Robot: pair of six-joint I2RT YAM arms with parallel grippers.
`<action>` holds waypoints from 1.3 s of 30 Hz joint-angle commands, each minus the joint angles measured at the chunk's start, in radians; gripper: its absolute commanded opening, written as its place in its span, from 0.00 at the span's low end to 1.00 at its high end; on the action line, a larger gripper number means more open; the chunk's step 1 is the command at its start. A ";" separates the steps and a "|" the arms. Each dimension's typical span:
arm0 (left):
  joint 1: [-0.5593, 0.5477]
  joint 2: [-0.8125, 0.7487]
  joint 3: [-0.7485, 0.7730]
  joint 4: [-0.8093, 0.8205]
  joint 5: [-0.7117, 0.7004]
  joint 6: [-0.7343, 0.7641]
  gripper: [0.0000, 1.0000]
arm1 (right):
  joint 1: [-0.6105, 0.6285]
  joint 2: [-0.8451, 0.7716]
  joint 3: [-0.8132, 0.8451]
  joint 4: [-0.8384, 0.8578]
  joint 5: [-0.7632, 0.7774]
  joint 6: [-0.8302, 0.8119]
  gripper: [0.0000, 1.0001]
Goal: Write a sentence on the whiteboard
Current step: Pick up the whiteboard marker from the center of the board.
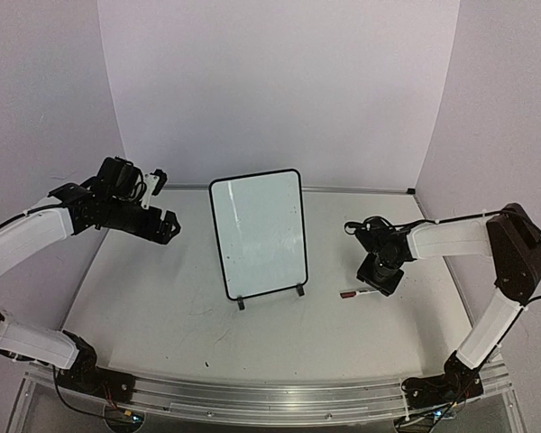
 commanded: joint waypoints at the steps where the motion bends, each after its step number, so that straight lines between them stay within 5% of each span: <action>1: 0.003 -0.037 -0.005 0.017 -0.010 0.018 0.96 | -0.002 0.048 0.053 -0.054 0.039 0.009 0.50; 14: 0.003 -0.031 -0.006 0.015 0.001 0.018 0.96 | -0.002 0.108 0.075 -0.079 0.049 0.005 0.43; 27: 0.004 -0.148 -0.038 0.071 0.137 -0.020 0.96 | -0.002 0.109 0.094 -0.073 0.012 -0.006 0.05; 34: -0.001 -0.222 -0.099 0.122 0.431 -0.151 0.88 | -0.002 0.020 0.068 -0.061 -0.010 -0.029 0.00; 39: -0.142 -0.272 -0.097 0.163 0.401 -0.258 0.86 | 0.003 -0.168 0.032 -0.029 -0.060 -0.043 0.00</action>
